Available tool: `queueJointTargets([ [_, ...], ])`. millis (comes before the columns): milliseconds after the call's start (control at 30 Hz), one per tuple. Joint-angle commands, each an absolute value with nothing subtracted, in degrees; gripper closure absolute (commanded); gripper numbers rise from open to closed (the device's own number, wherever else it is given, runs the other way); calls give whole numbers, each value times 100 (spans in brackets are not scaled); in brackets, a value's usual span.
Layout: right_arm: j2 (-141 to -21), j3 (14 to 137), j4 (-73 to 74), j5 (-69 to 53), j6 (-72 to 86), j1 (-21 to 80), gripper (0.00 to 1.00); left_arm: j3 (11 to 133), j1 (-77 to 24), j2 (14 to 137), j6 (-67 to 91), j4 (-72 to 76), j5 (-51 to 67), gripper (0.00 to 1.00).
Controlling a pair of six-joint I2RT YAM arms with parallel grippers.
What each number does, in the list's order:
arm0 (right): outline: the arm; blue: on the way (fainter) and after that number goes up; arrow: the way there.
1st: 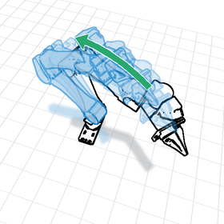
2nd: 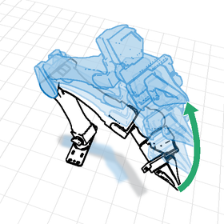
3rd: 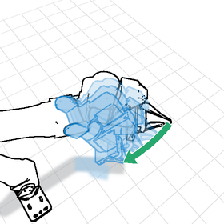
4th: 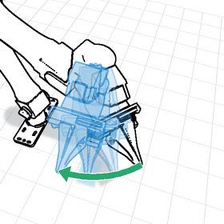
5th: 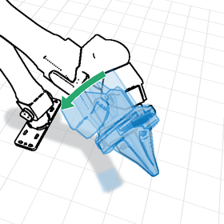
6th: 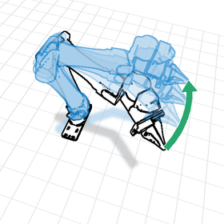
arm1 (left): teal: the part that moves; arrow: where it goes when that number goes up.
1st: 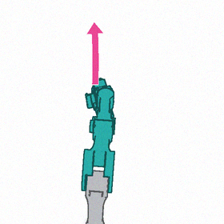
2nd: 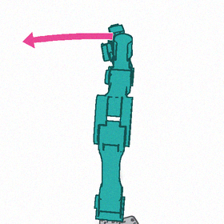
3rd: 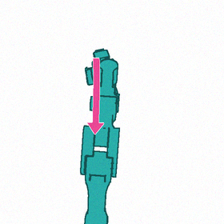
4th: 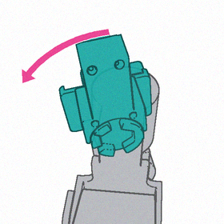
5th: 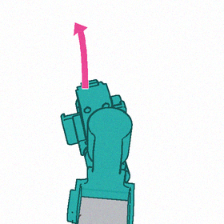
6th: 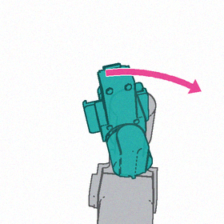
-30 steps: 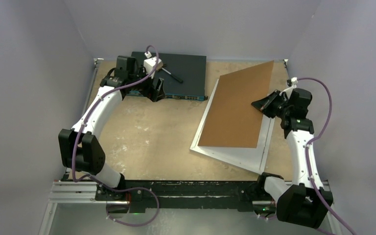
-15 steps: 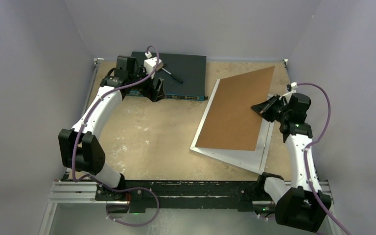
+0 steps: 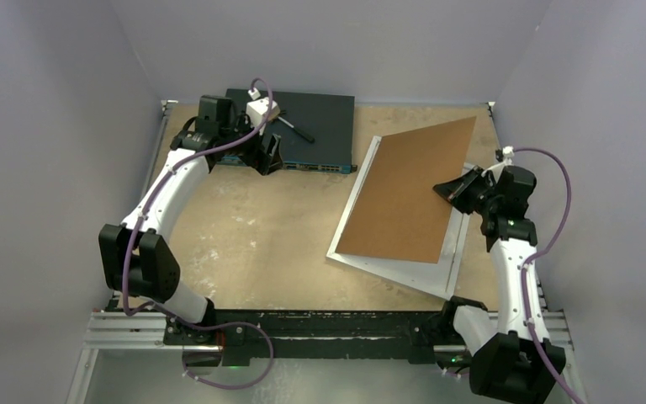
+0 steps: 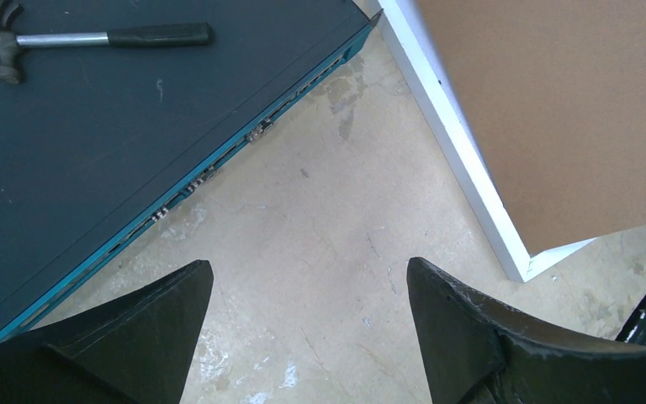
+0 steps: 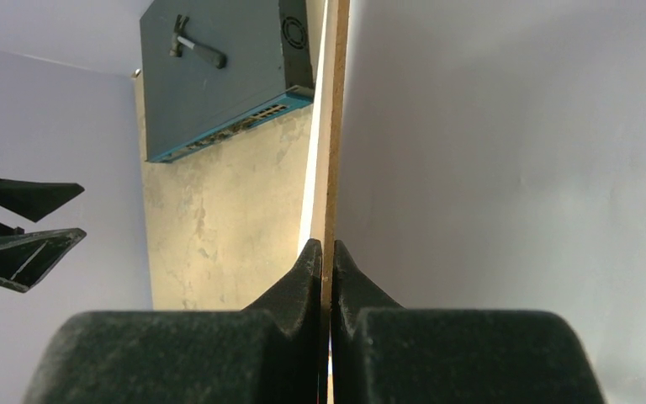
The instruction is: Put the photo into the frame
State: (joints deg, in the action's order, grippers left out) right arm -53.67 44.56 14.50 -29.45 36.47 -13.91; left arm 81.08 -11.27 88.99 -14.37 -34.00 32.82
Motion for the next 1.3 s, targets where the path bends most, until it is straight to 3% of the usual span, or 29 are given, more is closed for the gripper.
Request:
queueJointTargets([
  [0,-5091,4378,1188,-2793,3522,-1410,100,8085,-1110,8668,-1544,-3365,3393,16],
  [1100,-5796,4439,1131,-2573,2884,-1480,100,8148,-1109,8672,-1594,-3500,3406,18],
  [1267,-5847,4417,1260,-2393,2843,-1485,91,8174,-1110,8666,-1583,-3524,3419,18],
])
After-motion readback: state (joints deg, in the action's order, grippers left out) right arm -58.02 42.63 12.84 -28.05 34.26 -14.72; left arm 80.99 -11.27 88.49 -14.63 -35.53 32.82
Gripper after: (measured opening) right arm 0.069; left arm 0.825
